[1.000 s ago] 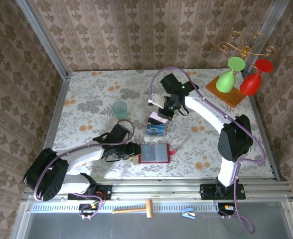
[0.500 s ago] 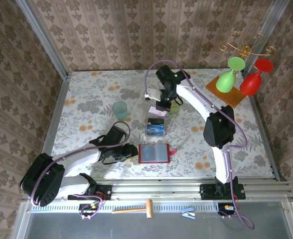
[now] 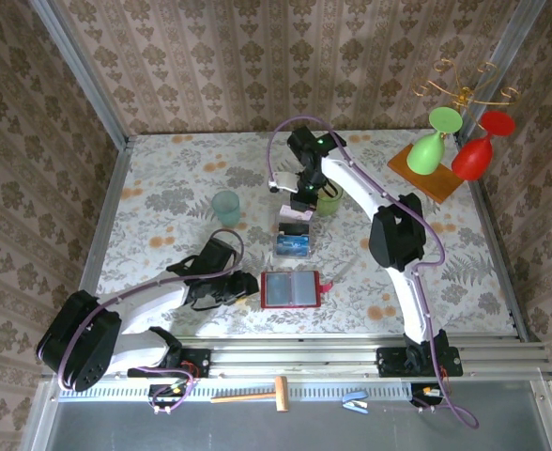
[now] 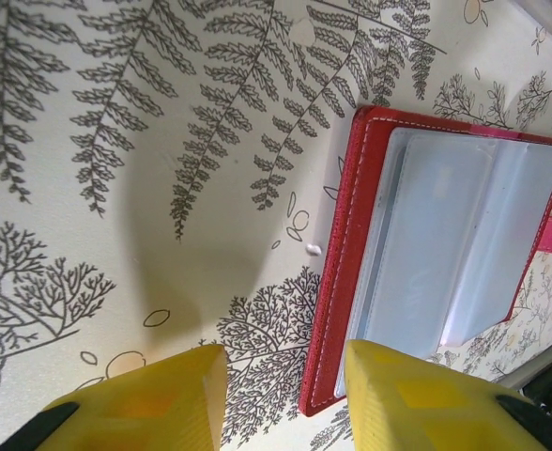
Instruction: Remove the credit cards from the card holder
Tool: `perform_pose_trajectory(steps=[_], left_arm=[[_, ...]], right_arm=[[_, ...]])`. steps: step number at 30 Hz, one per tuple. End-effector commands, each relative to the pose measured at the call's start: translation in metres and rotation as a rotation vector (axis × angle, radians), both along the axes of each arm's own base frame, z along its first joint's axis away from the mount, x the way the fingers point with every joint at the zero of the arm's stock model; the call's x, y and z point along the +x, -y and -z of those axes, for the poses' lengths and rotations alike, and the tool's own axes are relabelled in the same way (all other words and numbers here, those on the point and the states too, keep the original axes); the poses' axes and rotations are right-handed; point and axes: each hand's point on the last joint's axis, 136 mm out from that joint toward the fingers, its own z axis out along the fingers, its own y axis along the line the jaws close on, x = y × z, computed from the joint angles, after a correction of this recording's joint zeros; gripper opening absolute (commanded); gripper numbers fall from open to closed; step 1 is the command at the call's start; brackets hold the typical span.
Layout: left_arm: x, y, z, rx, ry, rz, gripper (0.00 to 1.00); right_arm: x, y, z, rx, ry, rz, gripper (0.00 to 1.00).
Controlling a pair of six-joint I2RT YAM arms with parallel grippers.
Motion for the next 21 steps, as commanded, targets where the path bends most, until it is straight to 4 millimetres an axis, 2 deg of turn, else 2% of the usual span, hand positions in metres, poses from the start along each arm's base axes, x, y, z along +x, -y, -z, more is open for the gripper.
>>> perform_pose_trajectory(steps=[1, 3, 8, 21], left_arm=[[-0.006, -0.008, 0.005, 0.015, -0.028, -0.024, 0.39], [-0.006, -0.009, 0.005, 0.014, -0.028, -0.028, 0.39], [-0.006, -0.009, 0.005, 0.011, -0.027, -0.029, 0.39], [-0.001, -0.002, 0.004, -0.002, -0.02, -0.007, 0.39]], right_arm=[[-0.007, 0.003, 0.009, -0.015, -0.057, -0.014, 0.0], [-0.006, 0.003, 0.014, -0.018, -0.064, -0.011, 0.01], [-0.004, 0.001, 0.011, -0.012, -0.058, -0.002, 0.17], [0.016, 0.009, -0.034, 0.022, 0.151, 0.139, 0.23]])
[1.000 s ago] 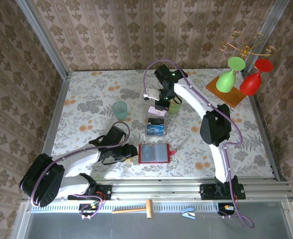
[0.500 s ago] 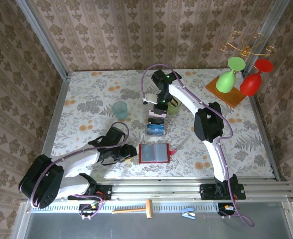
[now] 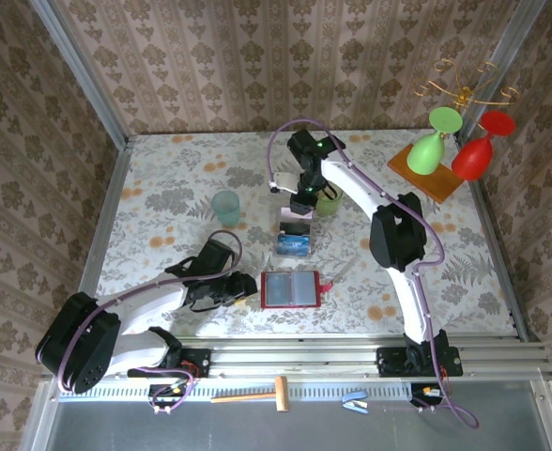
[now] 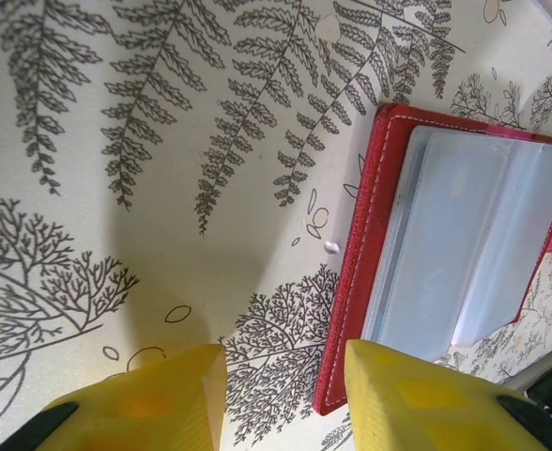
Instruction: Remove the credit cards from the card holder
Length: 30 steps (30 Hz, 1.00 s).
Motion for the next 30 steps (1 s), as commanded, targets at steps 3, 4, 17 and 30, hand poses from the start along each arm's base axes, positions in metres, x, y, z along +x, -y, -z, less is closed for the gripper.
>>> perform_pose_trajectory(steps=[3, 4, 17, 30], left_arm=[[0.002, 0.004, -0.001, -0.009, -0.013, 0.01, 0.39], [0.002, 0.004, -0.001, -0.01, -0.012, 0.013, 0.39], [0.011, 0.016, -0.008, -0.043, 0.007, 0.043, 0.29], [0.016, 0.029, -0.012, -0.085, 0.013, 0.065, 0.15]], right_arm=[[0.005, 0.006, -0.044, 0.056, 0.14, 0.092, 0.24], [0.003, 0.007, -0.047, 0.069, 0.152, 0.103, 0.24], [-0.051, -0.008, -0.067, 0.267, 0.131, 0.279, 0.24], [-0.102, -0.03, -0.049, 0.449, -0.041, 0.636, 0.24]])
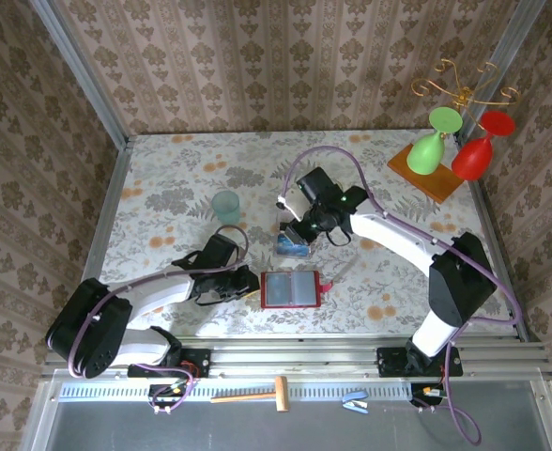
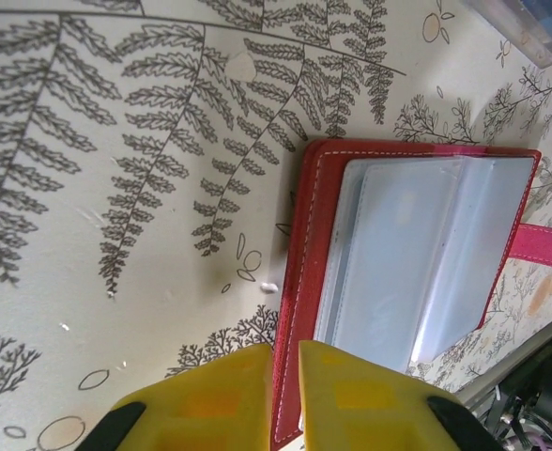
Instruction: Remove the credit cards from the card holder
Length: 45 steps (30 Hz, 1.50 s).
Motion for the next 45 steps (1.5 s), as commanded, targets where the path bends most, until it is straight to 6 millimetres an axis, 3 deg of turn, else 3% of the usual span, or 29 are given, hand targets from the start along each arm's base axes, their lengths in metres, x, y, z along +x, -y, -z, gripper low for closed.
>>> perform_pose_trajectory(steps=[1, 8, 12, 19, 27, 37, 45], left_arm=[[0.004, 0.011, -0.008, -0.032, 0.02, 0.032, 0.13], [0.002, 0.017, -0.004, -0.035, 0.009, 0.047, 0.08], [0.0, 0.02, 0.0, -0.034, -0.002, 0.055, 0.06], [-0.004, 0.02, 0.005, -0.024, -0.013, 0.064, 0.04], [-0.009, 0.016, 0.013, -0.008, -0.036, 0.06, 0.03], [-0.014, 0.011, 0.019, 0.009, -0.052, 0.054, 0.02], [-0.015, 0.011, 0.021, 0.013, -0.059, 0.054, 0.02]], right_arm=[[-0.001, -0.006, -0.013, 0.155, -0.051, 0.193, 0.24], [-0.017, 0.01, 0.004, 0.298, -0.198, 0.475, 0.21], [-0.034, 0.011, 0.018, 0.353, -0.291, 0.55, 0.2], [-0.063, 0.007, 0.04, 0.347, -0.432, 0.605, 0.18], [-0.093, -0.013, 0.066, 0.308, -0.553, 0.584, 0.22], [-0.103, -0.033, 0.089, 0.252, -0.624, 0.588, 0.28], [-0.102, -0.043, 0.095, 0.234, -0.634, 0.582, 0.31]])
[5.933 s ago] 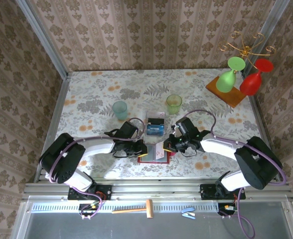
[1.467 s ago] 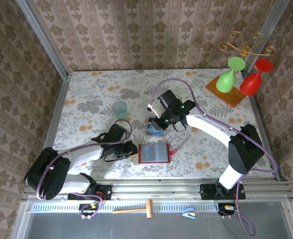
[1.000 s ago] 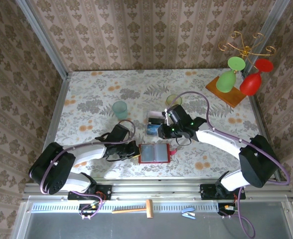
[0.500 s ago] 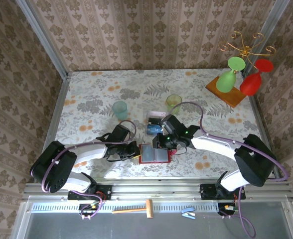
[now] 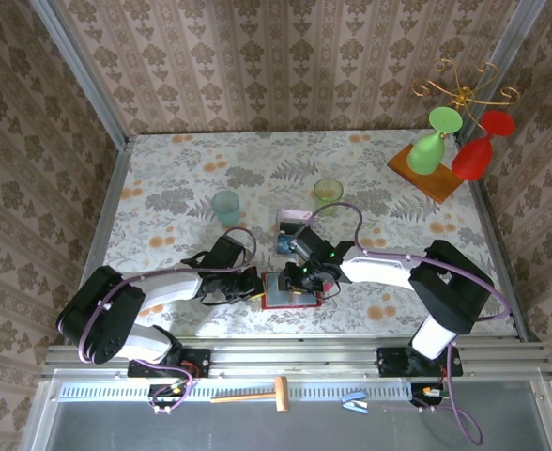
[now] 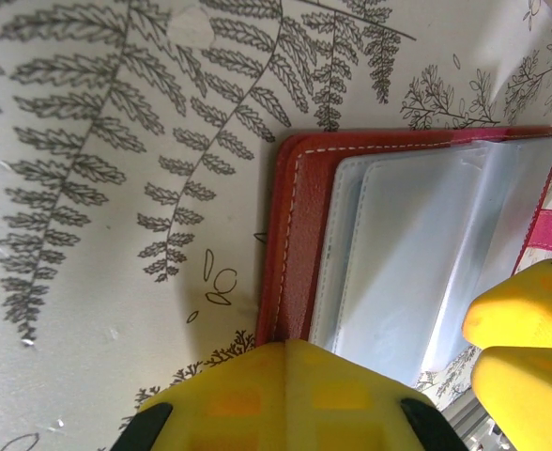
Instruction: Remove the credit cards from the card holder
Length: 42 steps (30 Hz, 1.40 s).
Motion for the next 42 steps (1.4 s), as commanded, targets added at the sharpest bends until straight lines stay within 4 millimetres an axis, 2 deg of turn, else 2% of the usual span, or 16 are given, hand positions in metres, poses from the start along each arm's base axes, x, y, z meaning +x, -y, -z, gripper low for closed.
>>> perform_pose_trajectory(steps=[1, 16, 25, 42], left_arm=[[-0.009, -0.003, 0.01, 0.02, -0.036, 0.008, 0.02], [-0.01, -0.005, 0.012, 0.03, -0.045, 0.01, 0.02], [-0.012, -0.008, 0.013, 0.048, -0.052, 0.011, 0.02], [-0.013, -0.009, 0.016, 0.06, -0.064, 0.011, 0.02]], right_arm=[[0.003, -0.011, -0.007, 0.03, -0.007, 0.002, 0.31], [0.002, -0.014, 0.008, 0.014, -0.033, -0.004, 0.3], [0.001, 0.004, 0.018, -0.084, -0.026, 0.006, 0.3], [0.001, 0.011, 0.013, -0.045, -0.017, 0.028, 0.3]])
